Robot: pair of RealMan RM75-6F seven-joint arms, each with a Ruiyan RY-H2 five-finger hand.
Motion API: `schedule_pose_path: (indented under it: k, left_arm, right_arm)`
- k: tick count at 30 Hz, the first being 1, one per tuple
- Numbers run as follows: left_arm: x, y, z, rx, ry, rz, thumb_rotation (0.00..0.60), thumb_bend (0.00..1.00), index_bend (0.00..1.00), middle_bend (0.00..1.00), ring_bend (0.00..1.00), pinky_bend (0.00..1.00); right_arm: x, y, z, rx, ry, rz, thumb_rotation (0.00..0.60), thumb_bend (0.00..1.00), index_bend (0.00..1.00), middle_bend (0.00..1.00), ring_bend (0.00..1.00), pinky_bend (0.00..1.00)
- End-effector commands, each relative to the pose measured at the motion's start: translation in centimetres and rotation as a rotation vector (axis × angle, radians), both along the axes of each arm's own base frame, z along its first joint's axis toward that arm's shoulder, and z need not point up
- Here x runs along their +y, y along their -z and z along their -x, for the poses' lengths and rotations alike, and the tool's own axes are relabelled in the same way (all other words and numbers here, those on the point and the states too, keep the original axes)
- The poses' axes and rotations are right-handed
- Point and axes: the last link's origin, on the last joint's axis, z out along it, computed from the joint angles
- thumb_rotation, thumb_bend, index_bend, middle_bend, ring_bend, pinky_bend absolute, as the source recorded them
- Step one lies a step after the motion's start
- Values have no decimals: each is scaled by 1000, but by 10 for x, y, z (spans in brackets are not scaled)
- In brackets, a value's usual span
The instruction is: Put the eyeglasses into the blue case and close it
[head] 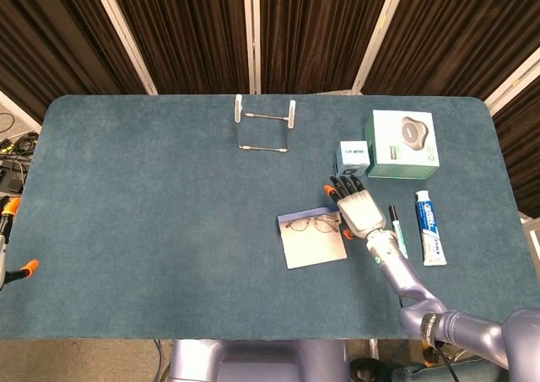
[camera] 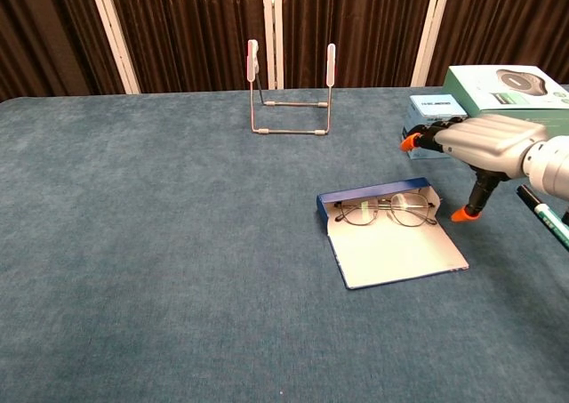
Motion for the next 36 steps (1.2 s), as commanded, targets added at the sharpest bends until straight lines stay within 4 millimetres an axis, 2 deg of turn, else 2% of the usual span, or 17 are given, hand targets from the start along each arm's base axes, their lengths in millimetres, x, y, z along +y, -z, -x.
schedule_pose_path:
  k: [1,11,18,26,32,36]
  left_arm:
    - [0,1,0,2,-2,1,600,0,0,0,0,0]
    - [2,3,4,10,-17,7,600,0,0,0,0,0]
    - [4,5,6,13,-25,10,600,0,0,0,0,0]
    - [4,4,6,11,-28,7,600,0,0,0,0,0]
    - [4,4,6,10,-24,9,600,0,0,0,0,0]
    - [3,6,4,12,-17,17,600,0,0,0,0,0]
  right_arm:
    - [-1,5,3,-5,9,-5,600,45,109,0,0,0]
    - [-10,21,-13,-65,11,15,600,47,104,0,0,0]
    - [-13,25,-25,-97,5,14,600,48,104,0,0,0]
    - [-8,24,-27,-112,-11,13,600,48,100,0,0,0]
    - [11,9,-24,-143,-52,-26,600,49,97,0,0,0]
    - [36,-3,-19,-150,-64,-130,600,49,97,0,0,0]
